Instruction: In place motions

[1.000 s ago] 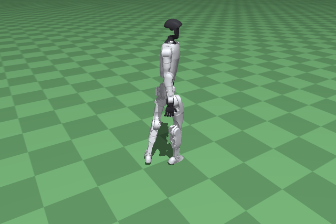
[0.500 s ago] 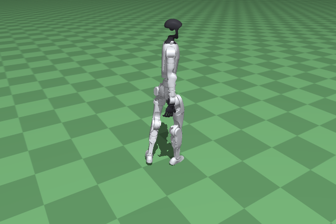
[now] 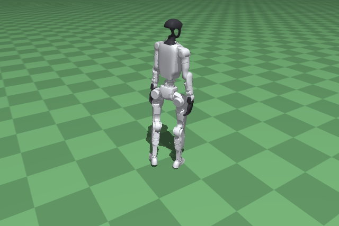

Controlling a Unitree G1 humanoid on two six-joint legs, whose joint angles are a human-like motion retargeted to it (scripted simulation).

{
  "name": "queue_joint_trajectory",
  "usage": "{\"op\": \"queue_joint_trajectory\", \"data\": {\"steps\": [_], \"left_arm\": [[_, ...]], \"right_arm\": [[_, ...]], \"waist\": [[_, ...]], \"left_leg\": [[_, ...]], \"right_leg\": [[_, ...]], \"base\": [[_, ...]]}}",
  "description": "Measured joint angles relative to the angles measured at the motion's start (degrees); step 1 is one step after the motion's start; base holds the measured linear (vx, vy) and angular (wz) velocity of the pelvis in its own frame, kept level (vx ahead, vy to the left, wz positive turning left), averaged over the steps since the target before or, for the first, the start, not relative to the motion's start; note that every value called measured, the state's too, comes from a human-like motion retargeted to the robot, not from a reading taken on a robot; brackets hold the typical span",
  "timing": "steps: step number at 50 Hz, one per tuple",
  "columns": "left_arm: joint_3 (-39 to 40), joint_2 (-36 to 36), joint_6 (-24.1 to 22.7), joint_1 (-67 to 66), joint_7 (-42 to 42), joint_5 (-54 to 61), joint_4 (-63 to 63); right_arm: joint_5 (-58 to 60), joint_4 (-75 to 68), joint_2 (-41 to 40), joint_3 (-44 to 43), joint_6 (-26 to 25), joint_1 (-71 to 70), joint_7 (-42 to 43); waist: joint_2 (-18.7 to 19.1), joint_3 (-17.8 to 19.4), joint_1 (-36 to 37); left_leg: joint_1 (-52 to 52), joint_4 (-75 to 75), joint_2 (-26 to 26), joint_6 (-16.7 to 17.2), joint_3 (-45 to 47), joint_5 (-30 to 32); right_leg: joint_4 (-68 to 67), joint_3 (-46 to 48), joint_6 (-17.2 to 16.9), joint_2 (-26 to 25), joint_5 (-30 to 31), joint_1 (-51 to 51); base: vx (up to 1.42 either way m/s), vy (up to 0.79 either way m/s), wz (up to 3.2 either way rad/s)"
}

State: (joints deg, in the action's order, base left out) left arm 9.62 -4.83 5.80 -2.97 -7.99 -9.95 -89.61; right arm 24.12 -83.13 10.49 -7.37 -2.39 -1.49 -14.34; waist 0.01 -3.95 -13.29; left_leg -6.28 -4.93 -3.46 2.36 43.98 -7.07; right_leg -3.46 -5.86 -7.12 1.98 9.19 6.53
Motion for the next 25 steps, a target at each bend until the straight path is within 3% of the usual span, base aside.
{"op": "queue_joint_trajectory", "data": {"steps": [15, 25], "left_arm": [[1.0, -0.9, -0.1, 0.9, 0.0, 1.4, 0.1], [1.2, -0.7, 0.1, 0.7, 0.4, 0.8, -2.5]], "right_arm": [[0.0, 1.2, -1.6, 0.8, 1.2, 1.4, 0.1], [1.4, 0.7, -2.8, 2.7, 1.3, 2.0, 0.1]], "waist": [[-2.3, 0.1, 6.8], [-2.3, -0.5, 10.5]], "left_leg": [[4.4, 2.6, 4.0, -3.1, -18.6, 3.7], [6.3, 4.2, 5.7, -3.8, -25.4, 5.1]], "right_leg": [[0.1, 12.1, 1.9, 3.4, -3.6, -4.9], [0.5, 17.7, 1.6, 4.7, -4.6, -6.3]], "base": [[0.21, -0.03, 1.08], [0.16, 0.01, 0.61]]}}
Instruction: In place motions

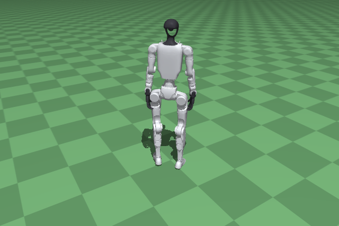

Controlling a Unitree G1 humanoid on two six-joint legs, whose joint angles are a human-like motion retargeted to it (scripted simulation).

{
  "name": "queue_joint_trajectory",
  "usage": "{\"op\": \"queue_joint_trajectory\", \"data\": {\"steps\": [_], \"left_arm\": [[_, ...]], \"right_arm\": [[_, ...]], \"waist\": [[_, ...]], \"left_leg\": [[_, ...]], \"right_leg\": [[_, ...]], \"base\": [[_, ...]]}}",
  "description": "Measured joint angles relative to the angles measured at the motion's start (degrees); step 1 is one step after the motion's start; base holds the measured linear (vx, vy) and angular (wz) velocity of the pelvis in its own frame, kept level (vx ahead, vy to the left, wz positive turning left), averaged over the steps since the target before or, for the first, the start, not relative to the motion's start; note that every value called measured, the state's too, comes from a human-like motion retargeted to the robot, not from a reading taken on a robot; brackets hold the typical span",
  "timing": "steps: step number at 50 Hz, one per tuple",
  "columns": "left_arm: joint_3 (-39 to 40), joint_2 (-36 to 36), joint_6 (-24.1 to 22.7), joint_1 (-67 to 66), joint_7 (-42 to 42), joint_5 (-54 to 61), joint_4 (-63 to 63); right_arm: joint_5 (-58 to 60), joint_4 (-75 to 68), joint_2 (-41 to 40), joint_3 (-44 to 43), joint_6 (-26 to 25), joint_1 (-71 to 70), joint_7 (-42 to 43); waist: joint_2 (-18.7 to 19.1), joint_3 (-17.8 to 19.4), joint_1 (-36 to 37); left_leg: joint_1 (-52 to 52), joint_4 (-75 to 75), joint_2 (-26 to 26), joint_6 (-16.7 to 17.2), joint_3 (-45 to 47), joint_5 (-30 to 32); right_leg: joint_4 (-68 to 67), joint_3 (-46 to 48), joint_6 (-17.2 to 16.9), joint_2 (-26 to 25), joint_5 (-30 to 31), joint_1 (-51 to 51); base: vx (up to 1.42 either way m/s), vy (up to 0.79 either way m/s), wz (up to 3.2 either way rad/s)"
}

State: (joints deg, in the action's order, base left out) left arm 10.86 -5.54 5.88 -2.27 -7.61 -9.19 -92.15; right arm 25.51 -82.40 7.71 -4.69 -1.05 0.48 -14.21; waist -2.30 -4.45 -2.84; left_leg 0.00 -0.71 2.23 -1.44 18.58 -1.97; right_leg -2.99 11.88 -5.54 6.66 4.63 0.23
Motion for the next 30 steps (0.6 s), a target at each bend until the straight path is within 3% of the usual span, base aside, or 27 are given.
{"op": "queue_joint_trajectory", "data": {"steps": [10, 30], "left_arm": [[0.6, -0.7, 0.1, -0.4, 0.1, 0.1, -0.3], [-1.8, 0.5, -0.3, 1.9, -1.1, 0.8, 1.9]], "right_arm": [[1.6, 1.4, -0.8, 2.7, 0.5, 0.1, -0.6], [1.9, -2.7, 0.5, 0.9, -0.3, 0.7, 0.4]], "waist": [[-0.5, 1.4, 3.1], [-0.3, 0.7, 3.2]], "left_leg": [[-0.7, -0.2, 0.2, -0.4, -0.9, -0.6], [-1.0, -0.4, 0.2, -0.6, -1.0, -2.5]], "right_leg": [[0.0, 1.1, -0.2, 0.3, -0.2, -1.7], [0.0, 1.3, -0.1, 0.2, -0.6, -2.5]], "base": [[0.08, 0.00, 0.08], [0.00, 0.00, 0.00]]}}
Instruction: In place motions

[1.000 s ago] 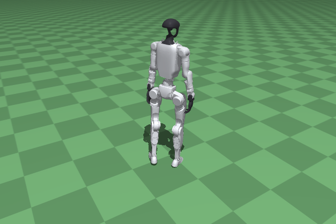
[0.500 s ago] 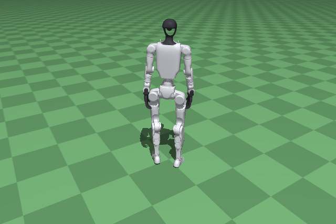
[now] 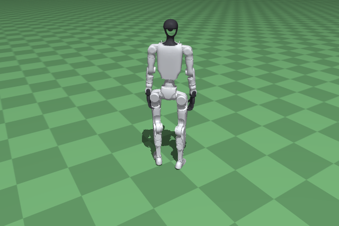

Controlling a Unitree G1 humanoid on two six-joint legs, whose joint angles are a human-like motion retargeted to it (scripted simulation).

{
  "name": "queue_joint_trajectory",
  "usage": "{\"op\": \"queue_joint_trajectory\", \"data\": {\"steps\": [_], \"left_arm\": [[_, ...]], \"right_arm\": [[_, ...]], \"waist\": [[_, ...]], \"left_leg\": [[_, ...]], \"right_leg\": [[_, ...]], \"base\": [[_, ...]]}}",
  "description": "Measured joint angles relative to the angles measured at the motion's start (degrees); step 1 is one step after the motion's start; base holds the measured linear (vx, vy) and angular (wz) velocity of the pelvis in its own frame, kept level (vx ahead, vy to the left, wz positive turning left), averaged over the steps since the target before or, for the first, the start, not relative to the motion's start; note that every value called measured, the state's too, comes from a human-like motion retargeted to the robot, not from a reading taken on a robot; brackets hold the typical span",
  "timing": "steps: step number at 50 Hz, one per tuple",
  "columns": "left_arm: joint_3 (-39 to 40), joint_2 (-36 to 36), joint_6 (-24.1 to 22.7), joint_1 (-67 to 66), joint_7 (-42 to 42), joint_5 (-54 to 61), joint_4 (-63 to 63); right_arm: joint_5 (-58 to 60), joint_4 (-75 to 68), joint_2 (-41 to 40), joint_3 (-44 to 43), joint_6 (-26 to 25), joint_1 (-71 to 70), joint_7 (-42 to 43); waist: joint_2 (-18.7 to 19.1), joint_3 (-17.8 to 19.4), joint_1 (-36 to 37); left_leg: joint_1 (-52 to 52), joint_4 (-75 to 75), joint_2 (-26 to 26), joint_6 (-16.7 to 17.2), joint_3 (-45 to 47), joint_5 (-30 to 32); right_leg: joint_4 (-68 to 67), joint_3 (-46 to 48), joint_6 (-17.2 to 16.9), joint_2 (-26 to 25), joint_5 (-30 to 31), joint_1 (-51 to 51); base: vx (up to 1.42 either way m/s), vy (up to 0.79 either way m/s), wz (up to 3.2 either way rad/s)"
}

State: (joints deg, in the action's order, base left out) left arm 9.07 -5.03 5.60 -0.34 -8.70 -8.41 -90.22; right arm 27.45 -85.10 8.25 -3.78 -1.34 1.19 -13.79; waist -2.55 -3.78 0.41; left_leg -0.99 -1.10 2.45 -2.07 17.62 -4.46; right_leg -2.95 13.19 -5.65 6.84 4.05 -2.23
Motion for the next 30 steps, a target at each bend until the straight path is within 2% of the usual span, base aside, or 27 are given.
{"op": "queue_joint_trajectory", "data": {"steps": [30], "left_arm": [[0.3, 0.1, 0.1, -0.4, -0.2, -0.6, -1.1]], "right_arm": [[0.9, -0.1, -0.5, 1.0, 0.2, -0.2, -0.5]], "waist": [[1.4, -1.4, -2.5]], "left_leg": [[-0.2, 0.3, -0.6, 0.4, 2.3, -3.0]], "right_leg": [[-0.3, -2.3, 0.6, -0.7, 0.9, 2.0]], "base": [[0.00, 0.00, 0.00]]}}
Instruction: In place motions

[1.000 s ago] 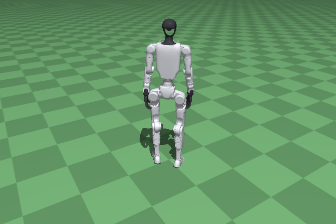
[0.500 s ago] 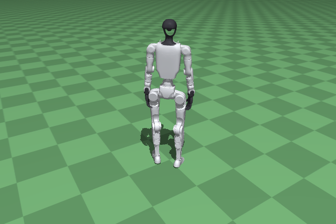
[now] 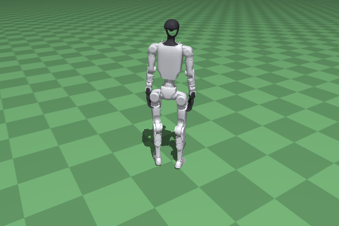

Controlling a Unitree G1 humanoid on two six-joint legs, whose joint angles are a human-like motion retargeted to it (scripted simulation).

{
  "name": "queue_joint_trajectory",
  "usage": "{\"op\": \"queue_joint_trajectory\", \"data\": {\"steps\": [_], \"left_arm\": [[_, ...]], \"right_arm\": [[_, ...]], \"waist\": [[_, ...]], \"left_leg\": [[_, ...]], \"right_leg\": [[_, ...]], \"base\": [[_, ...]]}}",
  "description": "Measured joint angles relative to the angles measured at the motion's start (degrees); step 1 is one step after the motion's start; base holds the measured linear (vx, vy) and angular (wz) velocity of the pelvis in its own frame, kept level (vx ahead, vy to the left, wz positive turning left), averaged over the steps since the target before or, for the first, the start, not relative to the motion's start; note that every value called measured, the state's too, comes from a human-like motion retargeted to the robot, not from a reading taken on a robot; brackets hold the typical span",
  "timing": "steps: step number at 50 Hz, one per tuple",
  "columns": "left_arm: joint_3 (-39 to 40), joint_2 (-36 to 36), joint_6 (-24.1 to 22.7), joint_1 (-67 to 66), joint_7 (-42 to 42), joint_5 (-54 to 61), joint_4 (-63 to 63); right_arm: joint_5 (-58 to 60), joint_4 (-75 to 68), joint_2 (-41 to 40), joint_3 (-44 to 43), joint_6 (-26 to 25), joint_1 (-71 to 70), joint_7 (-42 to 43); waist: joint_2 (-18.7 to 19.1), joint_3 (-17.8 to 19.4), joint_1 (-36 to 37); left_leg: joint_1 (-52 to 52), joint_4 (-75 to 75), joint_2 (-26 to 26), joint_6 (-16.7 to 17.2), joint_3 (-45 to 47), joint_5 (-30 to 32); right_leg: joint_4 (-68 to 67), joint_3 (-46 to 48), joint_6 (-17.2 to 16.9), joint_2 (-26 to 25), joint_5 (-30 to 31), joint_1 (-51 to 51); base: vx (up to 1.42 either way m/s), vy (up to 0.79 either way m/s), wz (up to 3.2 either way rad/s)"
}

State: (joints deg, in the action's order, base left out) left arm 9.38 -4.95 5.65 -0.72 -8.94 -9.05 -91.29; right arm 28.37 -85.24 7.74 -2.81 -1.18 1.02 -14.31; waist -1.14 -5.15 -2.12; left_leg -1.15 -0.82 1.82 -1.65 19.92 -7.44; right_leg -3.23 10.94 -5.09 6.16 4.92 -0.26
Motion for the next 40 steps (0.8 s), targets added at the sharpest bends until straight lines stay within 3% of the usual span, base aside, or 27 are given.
{"op": "queue_joint_trajectory", "data": {"steps": [40], "left_arm": [[-0.1, 0.4, 0.1, -0.2, -0.1, -0.2, 0.1]], "right_arm": [[0.2, 0.1, -0.1, 0.5, 0.1, 0.5, -0.3]], "waist": [[-0.3, 0.6, -0.5]], "left_leg": [[0.0, 0.0, -0.6, 0.6, 1.1, -3.1]], "right_leg": [[0.0, -0.4, 0.3, -0.3, 0.3, 0.4]], "base": [[0.00, 0.00, 0.00]]}}
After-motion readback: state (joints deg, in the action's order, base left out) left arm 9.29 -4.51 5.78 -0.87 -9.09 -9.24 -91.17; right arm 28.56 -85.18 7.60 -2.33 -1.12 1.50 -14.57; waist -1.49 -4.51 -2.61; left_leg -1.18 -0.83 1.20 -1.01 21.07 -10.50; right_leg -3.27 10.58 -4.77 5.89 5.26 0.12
